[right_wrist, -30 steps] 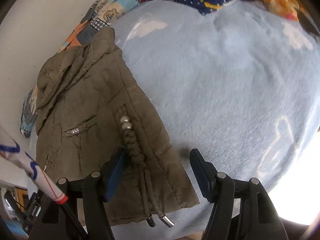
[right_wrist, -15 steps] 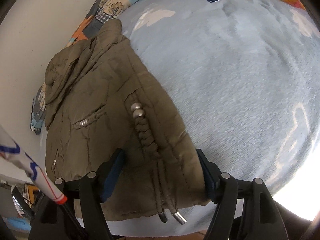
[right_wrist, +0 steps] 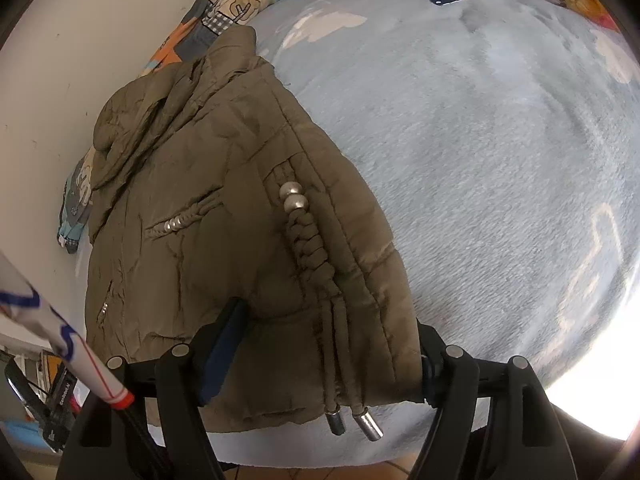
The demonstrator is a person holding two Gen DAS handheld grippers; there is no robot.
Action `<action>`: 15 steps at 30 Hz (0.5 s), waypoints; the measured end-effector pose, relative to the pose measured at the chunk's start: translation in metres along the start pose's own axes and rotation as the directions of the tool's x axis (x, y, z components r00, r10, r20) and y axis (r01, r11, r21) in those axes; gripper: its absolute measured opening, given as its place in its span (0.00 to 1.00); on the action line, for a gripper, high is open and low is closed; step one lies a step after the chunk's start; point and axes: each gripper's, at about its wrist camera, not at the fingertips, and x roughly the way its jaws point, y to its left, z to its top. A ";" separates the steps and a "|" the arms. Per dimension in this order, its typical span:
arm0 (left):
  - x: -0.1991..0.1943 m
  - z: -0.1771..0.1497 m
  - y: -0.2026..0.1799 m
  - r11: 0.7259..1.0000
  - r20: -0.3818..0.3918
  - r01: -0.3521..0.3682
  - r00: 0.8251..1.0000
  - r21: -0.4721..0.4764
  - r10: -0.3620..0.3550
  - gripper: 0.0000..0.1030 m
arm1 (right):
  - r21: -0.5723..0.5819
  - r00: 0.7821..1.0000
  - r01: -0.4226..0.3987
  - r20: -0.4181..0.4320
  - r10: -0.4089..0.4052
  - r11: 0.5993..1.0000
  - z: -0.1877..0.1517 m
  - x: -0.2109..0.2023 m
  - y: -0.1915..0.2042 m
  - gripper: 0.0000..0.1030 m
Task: Fold large clothes
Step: 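Grasp the jacket hem by the drawstring with the right tool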
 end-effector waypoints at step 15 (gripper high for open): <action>-0.012 0.002 0.000 1.000 0.055 -0.008 0.998 -0.009 0.008 0.76 | -0.012 1.000 -0.003 -0.008 0.003 1.000 -0.007 0.000 0.006 0.78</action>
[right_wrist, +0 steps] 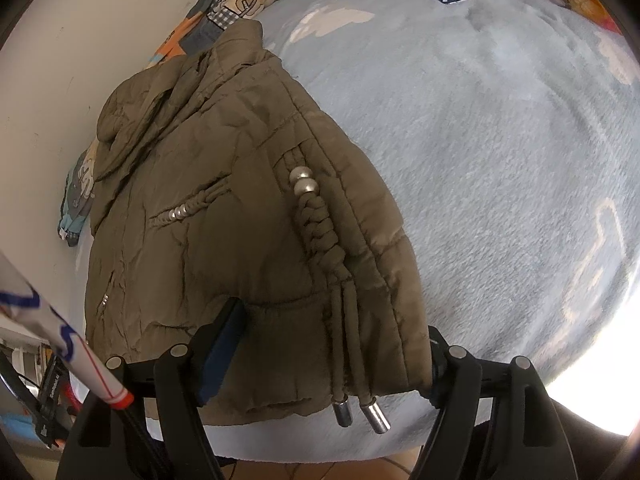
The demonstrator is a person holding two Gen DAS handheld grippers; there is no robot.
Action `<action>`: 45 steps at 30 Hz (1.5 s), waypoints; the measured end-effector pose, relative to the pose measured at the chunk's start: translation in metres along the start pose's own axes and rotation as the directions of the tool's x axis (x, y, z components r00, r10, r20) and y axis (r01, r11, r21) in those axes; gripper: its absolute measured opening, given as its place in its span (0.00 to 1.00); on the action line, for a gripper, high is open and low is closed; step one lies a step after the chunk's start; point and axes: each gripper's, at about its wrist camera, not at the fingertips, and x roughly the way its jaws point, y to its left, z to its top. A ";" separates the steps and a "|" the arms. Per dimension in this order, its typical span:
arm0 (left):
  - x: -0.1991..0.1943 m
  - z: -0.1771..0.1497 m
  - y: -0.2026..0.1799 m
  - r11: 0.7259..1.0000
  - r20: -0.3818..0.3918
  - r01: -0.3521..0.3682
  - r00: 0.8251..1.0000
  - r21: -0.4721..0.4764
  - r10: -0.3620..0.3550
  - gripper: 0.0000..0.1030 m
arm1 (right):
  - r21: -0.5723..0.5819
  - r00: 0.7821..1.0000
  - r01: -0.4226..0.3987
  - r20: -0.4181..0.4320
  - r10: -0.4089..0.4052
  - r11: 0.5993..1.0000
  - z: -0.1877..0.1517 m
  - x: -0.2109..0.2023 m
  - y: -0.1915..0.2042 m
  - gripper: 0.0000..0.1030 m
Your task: Fold large clothes
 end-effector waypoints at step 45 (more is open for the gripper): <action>0.024 -0.032 0.111 0.899 -0.224 0.058 0.960 -0.434 -0.171 0.76 | -0.053 0.998 0.004 0.070 -0.001 0.999 -0.013 -0.012 0.025 0.37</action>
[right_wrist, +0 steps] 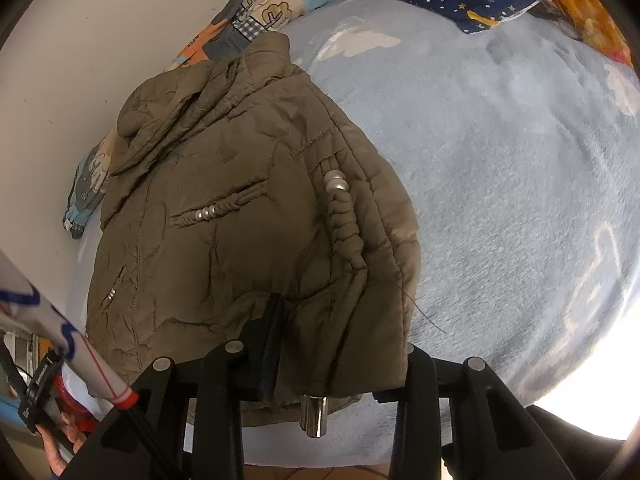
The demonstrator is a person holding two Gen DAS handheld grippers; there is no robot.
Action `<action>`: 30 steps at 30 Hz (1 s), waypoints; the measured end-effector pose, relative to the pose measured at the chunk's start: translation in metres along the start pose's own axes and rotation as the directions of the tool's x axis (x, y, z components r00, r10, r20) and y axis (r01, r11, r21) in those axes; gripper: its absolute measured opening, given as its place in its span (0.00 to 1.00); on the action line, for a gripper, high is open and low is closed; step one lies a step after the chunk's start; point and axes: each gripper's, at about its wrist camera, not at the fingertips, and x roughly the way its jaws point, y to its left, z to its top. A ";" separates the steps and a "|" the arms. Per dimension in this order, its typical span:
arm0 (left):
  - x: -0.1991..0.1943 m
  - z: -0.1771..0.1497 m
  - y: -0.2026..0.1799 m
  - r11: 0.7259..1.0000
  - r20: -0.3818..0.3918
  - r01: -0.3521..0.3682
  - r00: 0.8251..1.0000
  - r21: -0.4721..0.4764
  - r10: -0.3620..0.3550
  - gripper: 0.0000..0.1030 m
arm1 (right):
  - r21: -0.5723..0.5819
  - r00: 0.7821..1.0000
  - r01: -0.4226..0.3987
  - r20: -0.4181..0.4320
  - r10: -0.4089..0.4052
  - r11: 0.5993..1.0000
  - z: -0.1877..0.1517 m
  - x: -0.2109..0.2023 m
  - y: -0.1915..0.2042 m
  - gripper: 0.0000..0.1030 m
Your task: Fold large clothes
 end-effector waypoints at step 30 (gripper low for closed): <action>0.044 -0.041 -0.004 0.977 -0.123 0.180 0.973 -0.114 -0.194 0.47 | 0.114 0.998 -0.046 -0.033 0.050 0.992 0.006 0.010 -0.016 0.52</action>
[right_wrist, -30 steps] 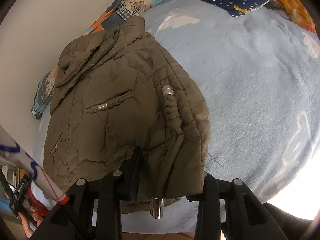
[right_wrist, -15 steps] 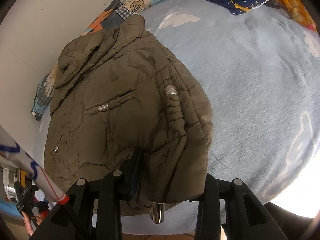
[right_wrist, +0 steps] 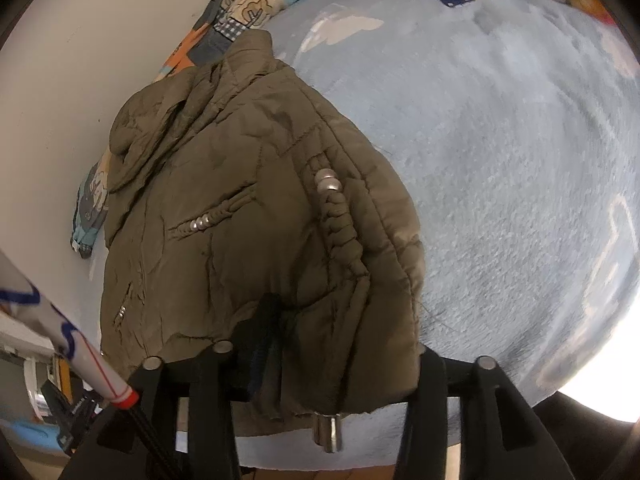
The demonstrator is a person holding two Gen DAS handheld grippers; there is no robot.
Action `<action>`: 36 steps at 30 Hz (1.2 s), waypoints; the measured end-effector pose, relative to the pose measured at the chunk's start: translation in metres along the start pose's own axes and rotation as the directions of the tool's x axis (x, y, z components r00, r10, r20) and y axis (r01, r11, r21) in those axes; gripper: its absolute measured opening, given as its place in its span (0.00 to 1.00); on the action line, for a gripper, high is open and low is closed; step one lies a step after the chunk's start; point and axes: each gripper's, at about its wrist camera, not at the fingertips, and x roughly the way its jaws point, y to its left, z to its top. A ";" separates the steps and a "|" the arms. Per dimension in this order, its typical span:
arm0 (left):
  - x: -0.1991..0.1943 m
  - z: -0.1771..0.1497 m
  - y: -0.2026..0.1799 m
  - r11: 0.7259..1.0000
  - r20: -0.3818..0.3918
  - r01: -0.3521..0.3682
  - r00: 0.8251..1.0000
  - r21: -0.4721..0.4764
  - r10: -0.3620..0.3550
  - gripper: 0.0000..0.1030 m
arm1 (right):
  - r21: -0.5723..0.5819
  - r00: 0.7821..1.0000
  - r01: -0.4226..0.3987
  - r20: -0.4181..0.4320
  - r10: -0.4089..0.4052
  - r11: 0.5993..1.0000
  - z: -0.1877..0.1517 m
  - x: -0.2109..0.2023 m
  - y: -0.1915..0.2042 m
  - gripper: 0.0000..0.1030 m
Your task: Fold large clothes
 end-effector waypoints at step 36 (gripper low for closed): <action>-0.104 -0.009 -0.062 0.940 0.386 -0.077 0.921 0.332 -0.061 0.22 | -0.292 0.944 0.036 0.323 0.063 0.956 -0.032 -0.118 0.059 0.14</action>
